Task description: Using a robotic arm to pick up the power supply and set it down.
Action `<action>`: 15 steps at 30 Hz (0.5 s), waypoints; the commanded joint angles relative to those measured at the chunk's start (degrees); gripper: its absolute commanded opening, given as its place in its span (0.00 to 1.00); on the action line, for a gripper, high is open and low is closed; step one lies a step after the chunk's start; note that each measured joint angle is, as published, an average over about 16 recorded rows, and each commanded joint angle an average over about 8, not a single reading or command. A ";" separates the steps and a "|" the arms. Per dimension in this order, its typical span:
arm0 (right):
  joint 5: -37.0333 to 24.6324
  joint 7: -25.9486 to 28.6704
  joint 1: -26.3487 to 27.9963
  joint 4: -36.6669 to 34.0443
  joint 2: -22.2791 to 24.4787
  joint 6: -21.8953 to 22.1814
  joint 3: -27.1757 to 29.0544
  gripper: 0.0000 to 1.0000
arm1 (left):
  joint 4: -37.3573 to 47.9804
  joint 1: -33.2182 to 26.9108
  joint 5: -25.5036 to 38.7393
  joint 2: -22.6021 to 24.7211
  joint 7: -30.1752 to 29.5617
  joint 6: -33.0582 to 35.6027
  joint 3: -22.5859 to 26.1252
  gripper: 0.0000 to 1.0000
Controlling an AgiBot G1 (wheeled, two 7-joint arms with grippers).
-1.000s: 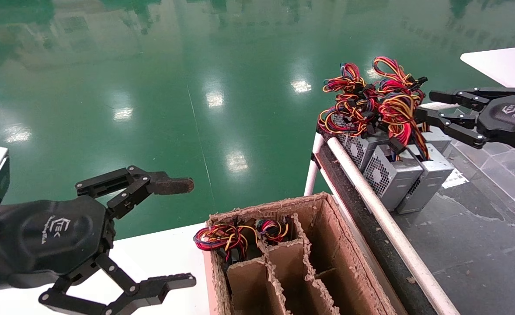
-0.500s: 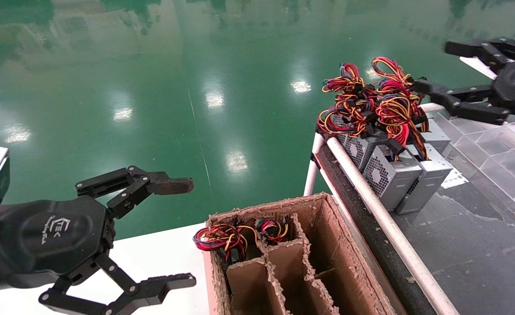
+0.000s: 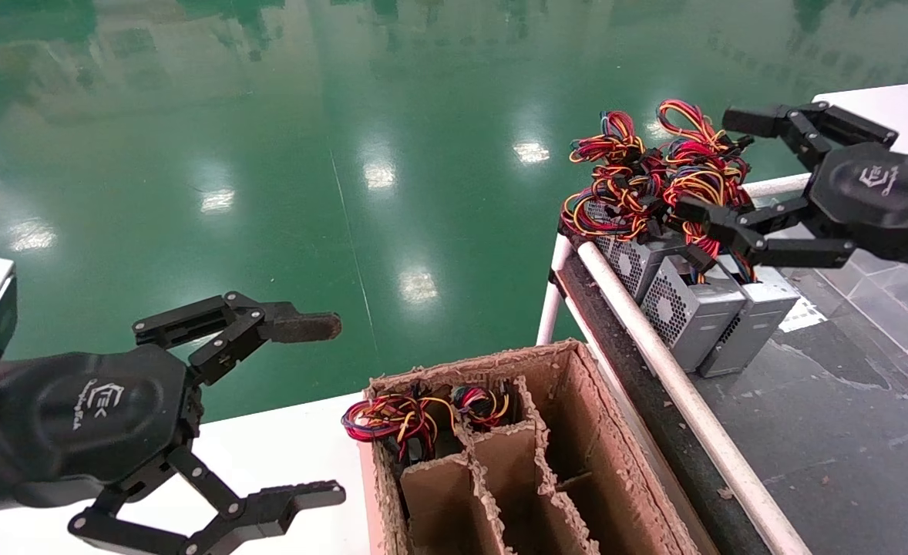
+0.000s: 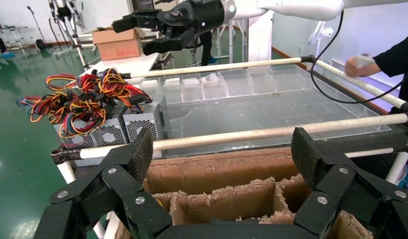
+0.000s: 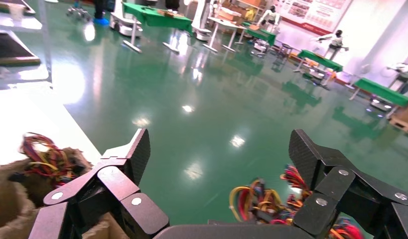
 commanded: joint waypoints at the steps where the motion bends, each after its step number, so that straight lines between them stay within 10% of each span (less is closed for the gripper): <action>1: 0.09 1.29 -1.41 2.38 0.28 0.16 0.87 1.00 | 0.00 0.00 0.00 0.00 0.00 0.00 0.00 1.00; 15: 0.76 10.31 -11.35 19.08 2.23 1.27 6.96 1.00 | 0.00 -0.01 -0.02 -0.01 0.02 -0.01 0.04 1.00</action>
